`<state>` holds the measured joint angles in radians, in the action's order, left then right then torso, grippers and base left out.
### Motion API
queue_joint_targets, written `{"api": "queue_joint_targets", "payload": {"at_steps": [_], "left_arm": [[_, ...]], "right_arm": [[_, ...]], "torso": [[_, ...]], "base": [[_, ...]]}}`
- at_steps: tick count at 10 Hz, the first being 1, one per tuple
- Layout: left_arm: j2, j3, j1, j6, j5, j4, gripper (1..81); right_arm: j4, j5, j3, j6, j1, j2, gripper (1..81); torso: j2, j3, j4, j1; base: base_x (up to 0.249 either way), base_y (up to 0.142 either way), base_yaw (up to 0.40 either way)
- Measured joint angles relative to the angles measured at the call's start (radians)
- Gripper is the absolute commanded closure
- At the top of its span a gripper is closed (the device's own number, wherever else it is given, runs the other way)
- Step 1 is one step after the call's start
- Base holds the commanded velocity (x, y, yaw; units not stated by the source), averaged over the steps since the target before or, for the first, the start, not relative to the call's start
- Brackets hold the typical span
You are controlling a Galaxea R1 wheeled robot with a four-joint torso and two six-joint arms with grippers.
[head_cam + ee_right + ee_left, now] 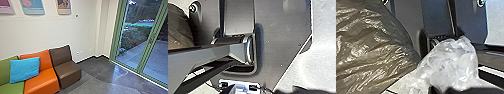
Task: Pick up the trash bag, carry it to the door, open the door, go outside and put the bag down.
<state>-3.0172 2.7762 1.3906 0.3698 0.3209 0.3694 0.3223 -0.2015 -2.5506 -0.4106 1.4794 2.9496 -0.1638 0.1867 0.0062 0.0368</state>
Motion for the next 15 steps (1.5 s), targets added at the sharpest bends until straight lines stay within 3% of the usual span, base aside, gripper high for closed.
{"api": "queue_joint_targets", "payload": {"at_steps": [15], "left_arm": [[-0.002,0.0,0.0,0.0,-0.003,-0.001,81.1]], "right_arm": [[0.0,0.001,-0.011,0.003,0.0,0.012,1.0]], "torso": [[0.0,0.0,0.0,0.0]], "base": [[0.0,0.0,-0.302]]}}
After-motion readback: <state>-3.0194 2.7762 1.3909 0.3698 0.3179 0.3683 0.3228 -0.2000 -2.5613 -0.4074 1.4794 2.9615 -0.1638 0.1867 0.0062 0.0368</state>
